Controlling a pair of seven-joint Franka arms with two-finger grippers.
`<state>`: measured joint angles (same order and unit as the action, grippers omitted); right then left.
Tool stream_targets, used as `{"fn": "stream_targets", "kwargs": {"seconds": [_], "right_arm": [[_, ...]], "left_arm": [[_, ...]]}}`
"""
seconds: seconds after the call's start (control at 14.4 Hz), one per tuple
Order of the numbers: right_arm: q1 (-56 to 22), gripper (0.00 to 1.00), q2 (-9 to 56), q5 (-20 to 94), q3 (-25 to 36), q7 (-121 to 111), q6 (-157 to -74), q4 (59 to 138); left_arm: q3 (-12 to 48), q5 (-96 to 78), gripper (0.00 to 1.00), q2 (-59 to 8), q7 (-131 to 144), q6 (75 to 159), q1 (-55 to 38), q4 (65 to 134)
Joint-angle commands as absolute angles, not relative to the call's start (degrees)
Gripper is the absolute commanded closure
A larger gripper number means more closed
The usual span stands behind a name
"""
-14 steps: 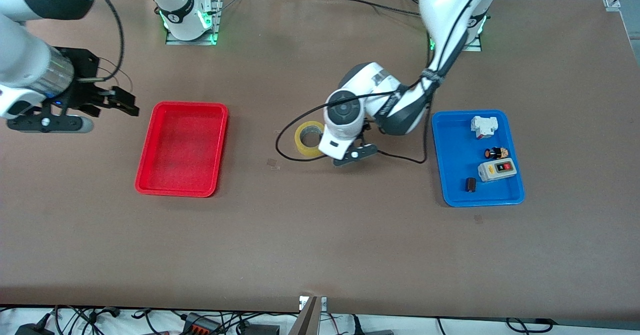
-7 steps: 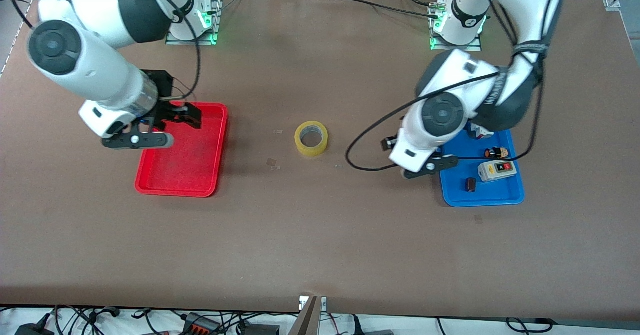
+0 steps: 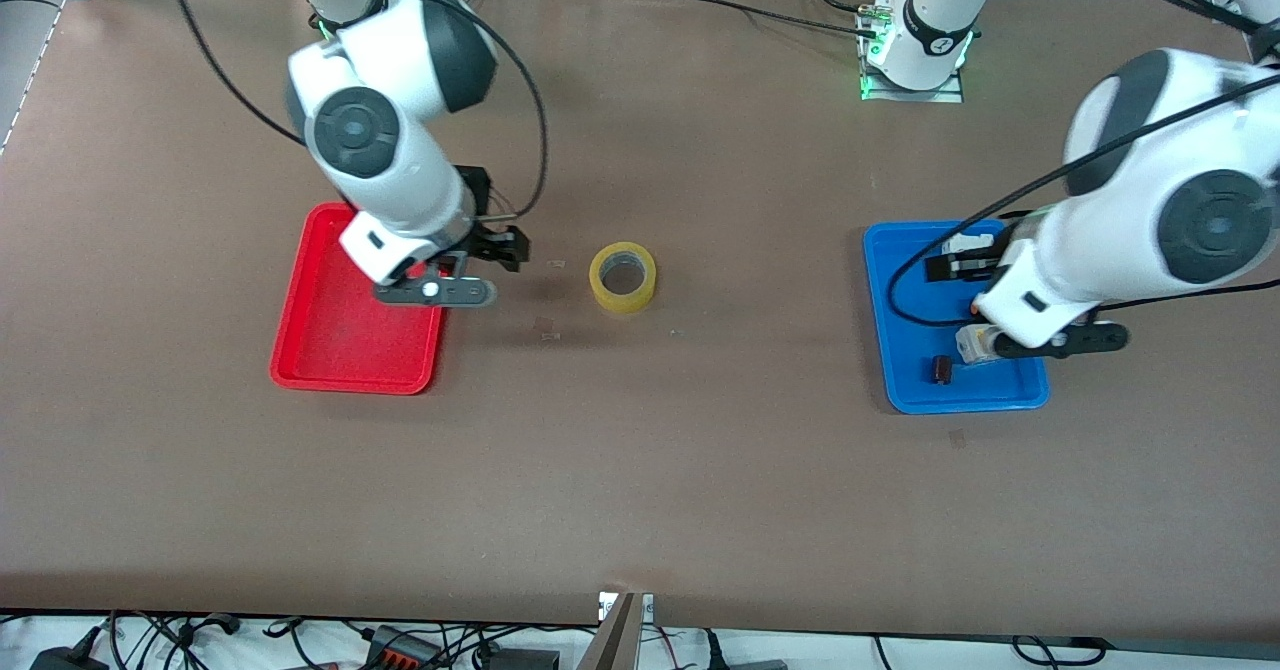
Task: Place and move tape with both arms
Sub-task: 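Retract the left gripper while the right gripper reaches the tape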
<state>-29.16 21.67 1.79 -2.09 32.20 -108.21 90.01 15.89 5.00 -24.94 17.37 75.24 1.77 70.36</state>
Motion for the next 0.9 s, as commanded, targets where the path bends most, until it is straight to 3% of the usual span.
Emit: {"fn": "stream_targets", "kwargs": {"seconds": [0.0,0.14,0.35,0.62,0.83], "right_arm": [[-33.38,0.02,25.82,0.01,-1.67,37.95,-112.57,88.95],[-36.2,0.02,28.73,-0.96,-1.67,40.85,-114.86,88.95],[-38.75,0.02,33.3,-1.14,-1.67,43.94,-120.56,88.86],[-42.53,0.02,38.22,-1.14,-1.58,46.47,-129.62,88.42],[-45.08,0.02,42.44,-1.75,-1.49,50.1,-131.22,84.04]], "left_arm": [[16.61,5.01,0.0,-22.25,9.69,73.39,5.53,70.04],[12.25,2.57,0.0,-17.69,8.26,75.22,4.67,74.42],[-0.06,-2.9,0.0,-9.96,7.3,83.38,-3.75,82.94],[-0.53,-2.9,0.0,-3.36,4.85,87.43,-5.79,91.65],[-0.44,-2.9,0.0,-2.02,3.87,88.59,-5.54,92.9]]}}
